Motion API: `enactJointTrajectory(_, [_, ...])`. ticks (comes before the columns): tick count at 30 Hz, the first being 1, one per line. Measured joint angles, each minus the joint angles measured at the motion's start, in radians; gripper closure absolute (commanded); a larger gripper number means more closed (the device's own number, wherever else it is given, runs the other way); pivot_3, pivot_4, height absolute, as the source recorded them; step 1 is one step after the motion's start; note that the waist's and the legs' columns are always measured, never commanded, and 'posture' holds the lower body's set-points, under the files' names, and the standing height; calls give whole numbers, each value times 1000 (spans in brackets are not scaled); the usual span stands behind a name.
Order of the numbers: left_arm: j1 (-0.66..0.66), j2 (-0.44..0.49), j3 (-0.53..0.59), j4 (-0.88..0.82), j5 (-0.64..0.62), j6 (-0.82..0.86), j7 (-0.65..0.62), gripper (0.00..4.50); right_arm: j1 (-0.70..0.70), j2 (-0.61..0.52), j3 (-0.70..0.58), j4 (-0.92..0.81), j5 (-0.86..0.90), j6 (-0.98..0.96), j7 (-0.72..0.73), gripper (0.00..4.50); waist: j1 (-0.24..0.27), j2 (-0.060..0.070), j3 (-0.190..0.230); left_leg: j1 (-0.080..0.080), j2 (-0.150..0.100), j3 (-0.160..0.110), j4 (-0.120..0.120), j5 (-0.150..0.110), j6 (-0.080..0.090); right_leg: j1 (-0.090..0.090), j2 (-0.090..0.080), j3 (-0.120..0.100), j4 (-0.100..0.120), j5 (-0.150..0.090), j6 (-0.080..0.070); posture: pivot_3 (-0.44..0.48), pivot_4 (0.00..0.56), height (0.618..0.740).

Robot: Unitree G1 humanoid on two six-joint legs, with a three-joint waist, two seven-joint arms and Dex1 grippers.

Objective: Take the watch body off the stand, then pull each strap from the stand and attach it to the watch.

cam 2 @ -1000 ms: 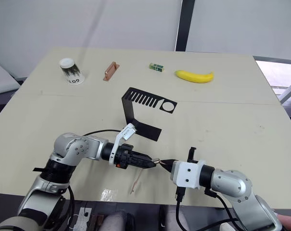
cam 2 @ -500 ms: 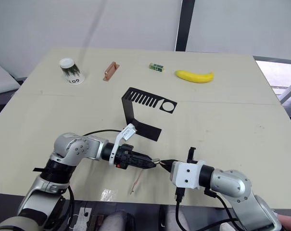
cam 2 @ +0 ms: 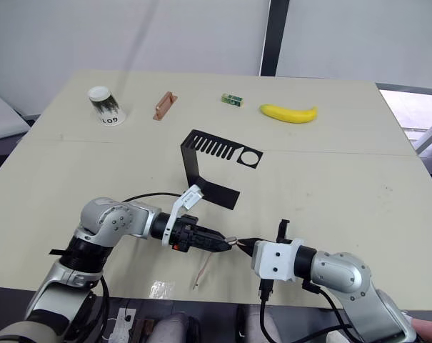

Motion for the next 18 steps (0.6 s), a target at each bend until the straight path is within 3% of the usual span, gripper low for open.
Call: enactJointTrajectory(18, [0,6,-8,0,5,-4,0,2902,-28,-2,22,7,0,30,12,4500,0,0,0,0,0,0,0,0,0,0,0,0,0,0,0,0,150,740])
